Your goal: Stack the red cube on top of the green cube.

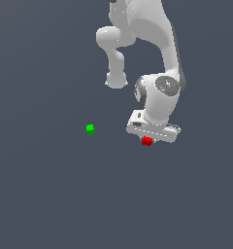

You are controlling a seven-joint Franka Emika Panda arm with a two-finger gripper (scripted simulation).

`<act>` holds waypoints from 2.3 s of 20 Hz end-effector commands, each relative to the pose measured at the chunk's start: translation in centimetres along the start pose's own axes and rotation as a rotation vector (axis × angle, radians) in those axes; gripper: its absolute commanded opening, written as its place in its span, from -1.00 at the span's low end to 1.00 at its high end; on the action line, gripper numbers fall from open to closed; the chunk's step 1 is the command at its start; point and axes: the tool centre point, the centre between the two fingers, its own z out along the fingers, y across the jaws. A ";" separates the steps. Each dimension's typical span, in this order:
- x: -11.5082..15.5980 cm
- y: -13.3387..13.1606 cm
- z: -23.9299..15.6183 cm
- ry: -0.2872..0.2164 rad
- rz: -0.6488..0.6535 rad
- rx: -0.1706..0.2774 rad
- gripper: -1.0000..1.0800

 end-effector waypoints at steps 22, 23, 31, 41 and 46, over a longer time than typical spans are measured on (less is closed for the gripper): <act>-3.2 21.6 3.7 0.000 0.002 0.000 -1.00; -3.3 22.6 3.9 0.000 0.002 0.000 -1.00; -4.0 28.9 5.0 0.000 0.001 -0.001 -1.00; -4.1 31.3 5.4 0.000 0.001 -0.001 0.92; -4.1 31.3 5.4 0.000 0.001 -0.001 0.92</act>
